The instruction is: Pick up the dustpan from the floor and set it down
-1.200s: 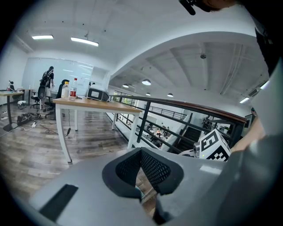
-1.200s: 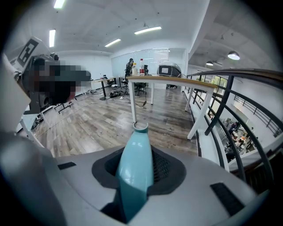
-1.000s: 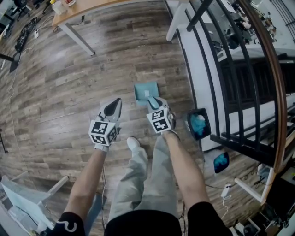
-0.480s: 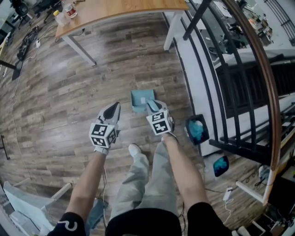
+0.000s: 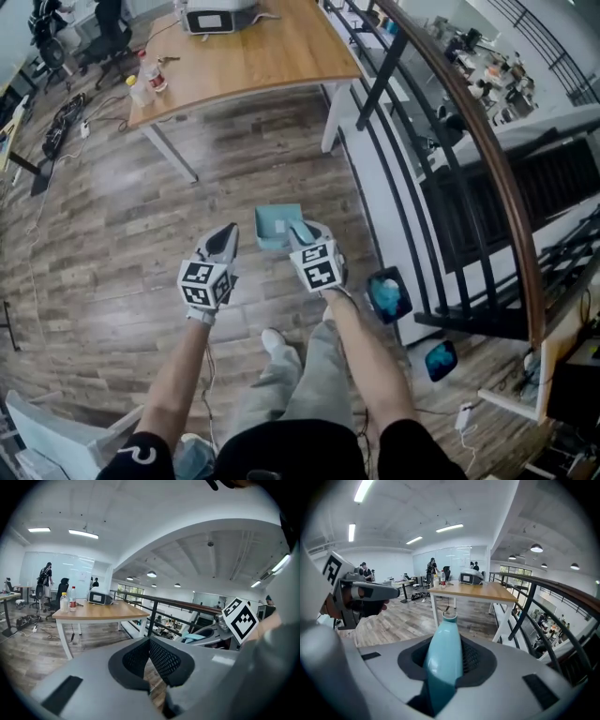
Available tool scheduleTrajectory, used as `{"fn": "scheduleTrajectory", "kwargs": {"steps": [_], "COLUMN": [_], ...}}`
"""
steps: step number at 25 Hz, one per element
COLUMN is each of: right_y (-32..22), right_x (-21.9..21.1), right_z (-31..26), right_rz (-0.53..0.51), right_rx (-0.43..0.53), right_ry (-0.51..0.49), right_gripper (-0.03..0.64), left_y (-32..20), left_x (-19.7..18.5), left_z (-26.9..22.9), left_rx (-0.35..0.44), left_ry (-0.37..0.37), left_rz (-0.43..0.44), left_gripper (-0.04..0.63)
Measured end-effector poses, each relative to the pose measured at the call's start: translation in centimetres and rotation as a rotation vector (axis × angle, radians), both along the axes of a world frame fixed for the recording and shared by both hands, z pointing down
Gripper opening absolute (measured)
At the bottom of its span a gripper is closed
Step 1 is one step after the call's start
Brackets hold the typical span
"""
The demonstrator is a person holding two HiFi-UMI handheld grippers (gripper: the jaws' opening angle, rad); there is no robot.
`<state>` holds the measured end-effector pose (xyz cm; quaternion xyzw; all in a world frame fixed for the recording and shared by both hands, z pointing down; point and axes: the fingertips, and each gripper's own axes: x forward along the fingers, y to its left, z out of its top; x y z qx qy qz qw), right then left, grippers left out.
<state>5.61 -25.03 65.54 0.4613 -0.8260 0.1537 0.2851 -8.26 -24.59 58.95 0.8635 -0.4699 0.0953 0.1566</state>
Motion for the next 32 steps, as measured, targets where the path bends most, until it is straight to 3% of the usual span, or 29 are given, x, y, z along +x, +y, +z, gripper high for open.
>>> {"fn": "scheduleTrajectory", "kwargs": {"steps": [4, 10, 18, 24, 32], "right_y": [0.4, 0.7, 2.5, 3.4, 3.6], "right_x": [0.2, 0.7, 1.3, 1.5, 1.6], "right_z": [-7.6, -19.3, -30.4, -34.4, -35.3], "right_rz": [0.015, 0.029, 0.017, 0.005, -0.002], "right_rx": [0.036, 0.107, 0.24, 0.288, 0.32], "right_ry": [-0.028, -0.059, -0.052, -0.06, -0.064], "right_gripper": [0.091, 0.091, 0.091, 0.091, 0.091], "left_y": [1.0, 2.5, 4.8, 5.8, 6.1], "left_x": [-0.6, -1.7, -1.9, -2.1, -2.7], "left_z": [-5.9, -15.4, -24.0, -26.5, -26.7], "left_rx": [0.012, 0.092, 0.177, 0.206, 0.204], "left_ry": [0.011, 0.022, 0.01, 0.008, 0.011], "left_rz": [-0.003, 0.008, 0.015, 0.004, -0.019], "left_gripper": [-0.002, -0.002, -0.002, -0.002, -0.002]}}
